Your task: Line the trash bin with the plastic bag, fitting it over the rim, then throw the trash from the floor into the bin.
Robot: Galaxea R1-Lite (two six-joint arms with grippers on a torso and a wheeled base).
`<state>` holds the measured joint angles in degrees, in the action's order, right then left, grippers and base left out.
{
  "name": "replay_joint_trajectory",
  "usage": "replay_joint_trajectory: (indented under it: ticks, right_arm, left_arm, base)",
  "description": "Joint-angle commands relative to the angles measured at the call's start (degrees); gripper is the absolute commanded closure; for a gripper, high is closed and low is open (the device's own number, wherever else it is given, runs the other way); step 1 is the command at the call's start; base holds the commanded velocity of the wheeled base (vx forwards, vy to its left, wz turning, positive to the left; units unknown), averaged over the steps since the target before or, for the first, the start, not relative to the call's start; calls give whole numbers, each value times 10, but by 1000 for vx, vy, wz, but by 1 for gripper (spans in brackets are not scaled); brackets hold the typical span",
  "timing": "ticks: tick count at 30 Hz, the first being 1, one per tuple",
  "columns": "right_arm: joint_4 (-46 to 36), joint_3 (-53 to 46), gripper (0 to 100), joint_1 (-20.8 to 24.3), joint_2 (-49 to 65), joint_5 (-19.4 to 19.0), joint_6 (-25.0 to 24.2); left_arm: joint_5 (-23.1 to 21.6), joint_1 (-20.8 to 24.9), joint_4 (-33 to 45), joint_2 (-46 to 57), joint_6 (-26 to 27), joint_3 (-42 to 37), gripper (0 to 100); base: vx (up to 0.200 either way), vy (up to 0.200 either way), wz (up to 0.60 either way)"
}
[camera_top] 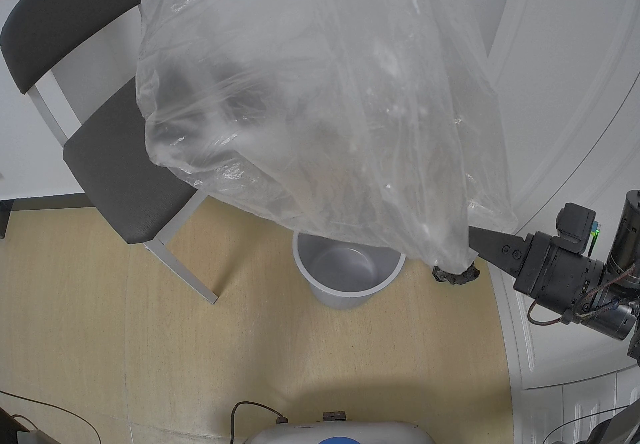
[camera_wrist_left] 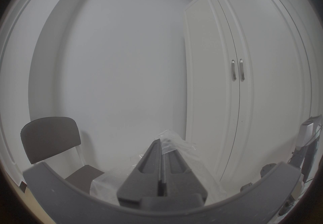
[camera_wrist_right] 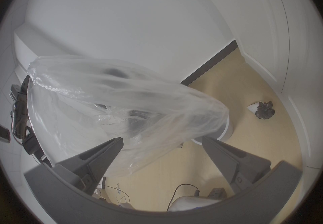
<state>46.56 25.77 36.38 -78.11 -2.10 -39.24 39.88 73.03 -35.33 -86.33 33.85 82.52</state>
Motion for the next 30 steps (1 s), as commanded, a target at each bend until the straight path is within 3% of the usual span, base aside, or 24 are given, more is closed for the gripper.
replay_joint_trajectory:
  ticks: [1,12,16,30]
  right_arm:
    - [-1,4,0,-29,-6,-13,0]
    - [0,26,0,-116,-7,-51,-10]
    - [0,38,0,-126,-6,-51,-31]
    - [0,31,0,-172,-6,-84,-27]
  left_arm:
    - [0,0,-4,1,1,-4,100]
    - [0,0,-4,6,0,-16,100]
    - [0,0,-4,7,0,-17,100]
    - [0,0,-4,7,1,-17,100]
  base:
    - [0,0,0]
    - [0,0,0]
    - [0,0,0]
    - [0,0,0]
